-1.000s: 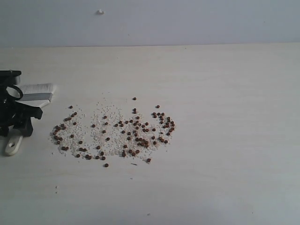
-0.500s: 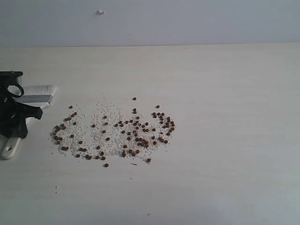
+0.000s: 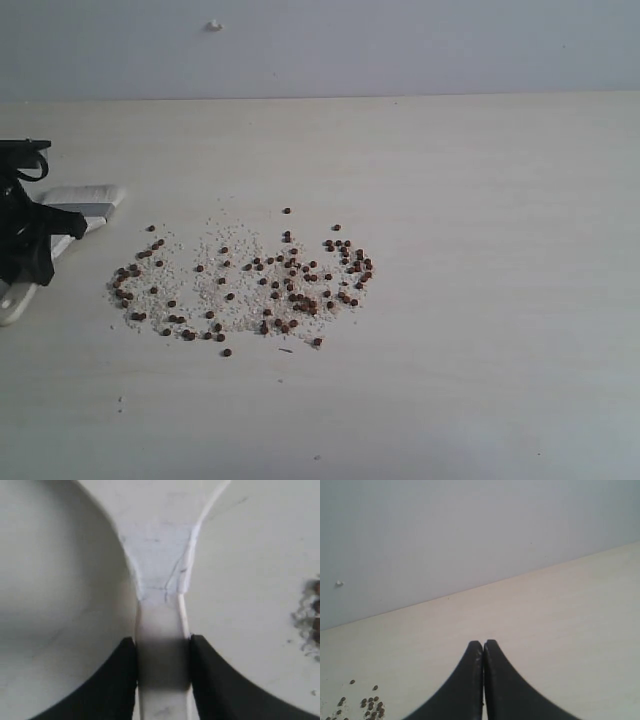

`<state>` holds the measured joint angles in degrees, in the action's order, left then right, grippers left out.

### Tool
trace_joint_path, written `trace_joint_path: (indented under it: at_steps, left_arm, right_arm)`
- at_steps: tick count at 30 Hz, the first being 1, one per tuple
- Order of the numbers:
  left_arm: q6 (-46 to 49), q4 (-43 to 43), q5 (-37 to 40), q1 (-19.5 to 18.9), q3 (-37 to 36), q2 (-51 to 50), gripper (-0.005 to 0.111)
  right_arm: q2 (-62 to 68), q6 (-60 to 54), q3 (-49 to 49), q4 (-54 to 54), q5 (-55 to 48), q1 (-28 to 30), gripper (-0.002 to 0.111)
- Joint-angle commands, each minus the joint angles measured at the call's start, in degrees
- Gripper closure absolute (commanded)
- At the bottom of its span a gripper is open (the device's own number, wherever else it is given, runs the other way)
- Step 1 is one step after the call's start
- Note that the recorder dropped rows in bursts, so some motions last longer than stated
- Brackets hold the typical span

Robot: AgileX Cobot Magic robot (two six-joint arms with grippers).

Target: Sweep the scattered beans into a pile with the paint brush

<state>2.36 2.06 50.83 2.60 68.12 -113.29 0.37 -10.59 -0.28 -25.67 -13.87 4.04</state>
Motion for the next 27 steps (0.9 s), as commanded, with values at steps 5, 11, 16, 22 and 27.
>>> trace_joint_path:
  at_steps: [5, 11, 16, 22, 27]
  left_arm:
    - [1.27, 1.84, 4.94, 0.30, 5.23, 2.13, 0.107]
    - [1.91, 2.22, 8.90, 0.30, 9.16, 2.26, 0.107]
    - [3.27, 2.22, 10.28, 0.30, 12.26, 2.26, 0.107]
    - [3.27, 2.22, 10.55, 0.30, 15.84, 2.26, 0.107]
    - [3.59, 2.22, 11.67, 0.30, 18.21, 2.26, 0.107]
  right_arm:
    - [-0.37, -0.06, 0.28, 0.06, 0.31, -0.03, 0.108]
    - [-0.37, 2.18, 0.28, -1.34, 8.15, -0.03, 0.108]
    - [-0.37, 6.23, 0.28, -8.76, 8.09, -0.03, 0.108]
    - [-0.37, 0.38, 0.28, -23.22, 3.70, -0.03, 0.108]
    - [-0.37, -25.43, 0.28, -60.28, -3.13, -0.03, 0.108]
